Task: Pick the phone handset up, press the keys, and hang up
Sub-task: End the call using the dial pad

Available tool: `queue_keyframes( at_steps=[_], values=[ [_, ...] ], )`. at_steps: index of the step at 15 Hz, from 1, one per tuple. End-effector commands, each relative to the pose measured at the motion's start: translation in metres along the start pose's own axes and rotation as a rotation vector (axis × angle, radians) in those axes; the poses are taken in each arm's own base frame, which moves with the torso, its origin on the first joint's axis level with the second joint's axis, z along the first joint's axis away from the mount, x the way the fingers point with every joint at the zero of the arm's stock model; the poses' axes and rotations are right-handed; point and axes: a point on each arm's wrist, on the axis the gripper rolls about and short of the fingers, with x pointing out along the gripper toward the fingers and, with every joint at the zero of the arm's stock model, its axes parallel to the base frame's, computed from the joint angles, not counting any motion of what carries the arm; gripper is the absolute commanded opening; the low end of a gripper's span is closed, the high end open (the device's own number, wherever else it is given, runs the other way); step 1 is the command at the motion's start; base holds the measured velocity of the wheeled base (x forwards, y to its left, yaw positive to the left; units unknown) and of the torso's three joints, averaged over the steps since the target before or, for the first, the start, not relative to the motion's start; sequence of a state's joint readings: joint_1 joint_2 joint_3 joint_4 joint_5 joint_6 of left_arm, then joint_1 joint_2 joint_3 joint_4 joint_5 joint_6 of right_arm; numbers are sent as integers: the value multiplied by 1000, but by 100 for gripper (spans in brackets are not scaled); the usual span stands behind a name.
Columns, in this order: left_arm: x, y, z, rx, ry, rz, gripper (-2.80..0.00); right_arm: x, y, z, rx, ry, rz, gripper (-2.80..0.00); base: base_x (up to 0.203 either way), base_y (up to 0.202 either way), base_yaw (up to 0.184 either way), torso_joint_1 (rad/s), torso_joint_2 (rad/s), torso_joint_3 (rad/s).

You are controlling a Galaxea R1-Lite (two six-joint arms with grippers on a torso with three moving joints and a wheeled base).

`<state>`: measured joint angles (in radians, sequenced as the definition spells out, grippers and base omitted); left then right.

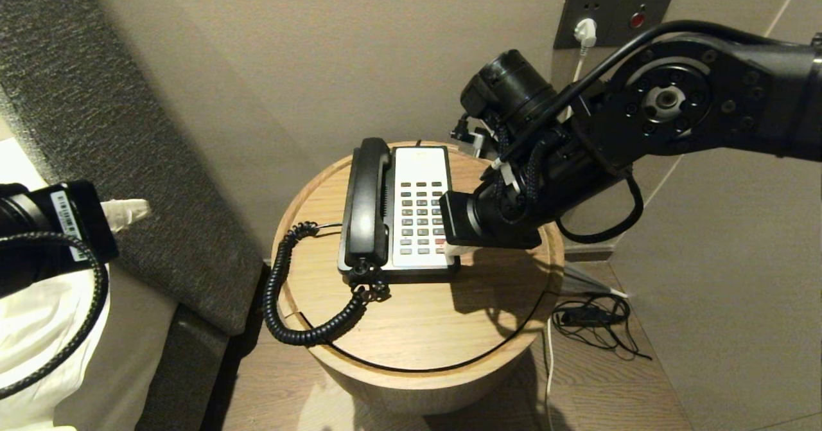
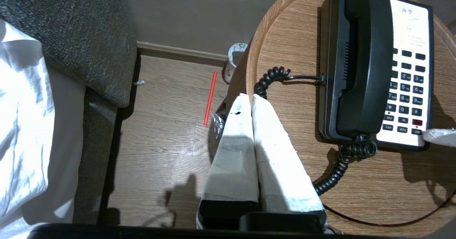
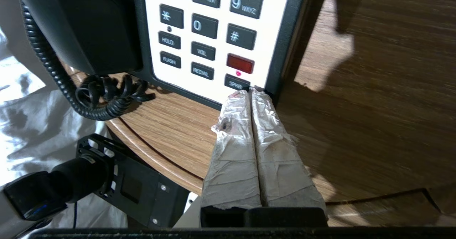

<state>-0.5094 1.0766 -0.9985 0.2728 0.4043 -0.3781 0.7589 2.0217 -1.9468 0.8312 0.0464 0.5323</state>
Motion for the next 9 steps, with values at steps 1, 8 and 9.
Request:
queue_keyframes(
  at_steps=[1,8,9],
  values=[
    [1,0,-1,-1,4,2,-280,-3,2,2,0,-22,17,-280,0,0,0,0,0,0],
    [2,0,-2,-25,14,1,-280,1,3,3,-2,-32,26,-280,0,0,0,0,0,0],
    [2,0,-2,-25,14,1,-280,2,3,3,-2,-30,25,-280,0,0,0,0,0,0]
  ],
)
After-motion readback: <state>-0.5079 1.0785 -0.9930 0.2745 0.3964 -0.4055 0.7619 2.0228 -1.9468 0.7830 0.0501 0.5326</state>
